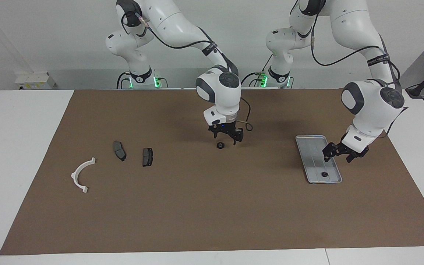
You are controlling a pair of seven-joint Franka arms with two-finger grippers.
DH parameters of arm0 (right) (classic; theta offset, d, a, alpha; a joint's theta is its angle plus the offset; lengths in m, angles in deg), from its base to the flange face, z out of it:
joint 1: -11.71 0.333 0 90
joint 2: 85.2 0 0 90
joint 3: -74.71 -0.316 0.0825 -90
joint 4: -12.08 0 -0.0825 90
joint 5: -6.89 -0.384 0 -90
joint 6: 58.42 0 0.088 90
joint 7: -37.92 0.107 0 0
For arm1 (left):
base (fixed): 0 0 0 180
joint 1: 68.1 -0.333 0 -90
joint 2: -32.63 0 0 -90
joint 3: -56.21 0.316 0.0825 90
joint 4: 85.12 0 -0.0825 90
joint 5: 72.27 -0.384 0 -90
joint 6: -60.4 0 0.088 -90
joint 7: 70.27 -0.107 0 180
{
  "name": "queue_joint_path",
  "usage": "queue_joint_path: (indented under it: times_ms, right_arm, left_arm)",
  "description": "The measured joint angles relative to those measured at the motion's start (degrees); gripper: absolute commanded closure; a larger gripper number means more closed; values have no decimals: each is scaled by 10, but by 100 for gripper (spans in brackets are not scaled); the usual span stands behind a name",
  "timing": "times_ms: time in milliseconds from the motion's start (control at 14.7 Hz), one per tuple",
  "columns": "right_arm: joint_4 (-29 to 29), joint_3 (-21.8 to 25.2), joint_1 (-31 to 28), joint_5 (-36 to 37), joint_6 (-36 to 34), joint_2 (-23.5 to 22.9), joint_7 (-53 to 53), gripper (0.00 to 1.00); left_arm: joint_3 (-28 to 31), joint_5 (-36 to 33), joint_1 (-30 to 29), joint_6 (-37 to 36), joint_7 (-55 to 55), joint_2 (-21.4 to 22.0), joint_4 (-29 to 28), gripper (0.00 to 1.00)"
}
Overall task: Place bearing gear from tray to pile
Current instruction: 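Grasp the bearing with the right gripper while the left gripper grasps another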
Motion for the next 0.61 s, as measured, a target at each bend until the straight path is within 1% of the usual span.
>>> queue_joint_path:
  times_ms: [136,272,476,613]
  right_arm:
    - [-1,0,1,0,6,-6,0,1]
    - [-3,0,0,0,13,-7,0,1]
    - [-8,0,0,0,14,-7,0,6]
    - [-12,0,0,0,14,-7,0,13]
  left_arm:
    - [-2,0,8,16,0,-16,-2,0]
    - [-2,0,10,17,0,-19,-2,0]
    - [-1,0,11,17,0,-19,-3,0]
    - [1,-3,11,17,0,-19,-4,0]
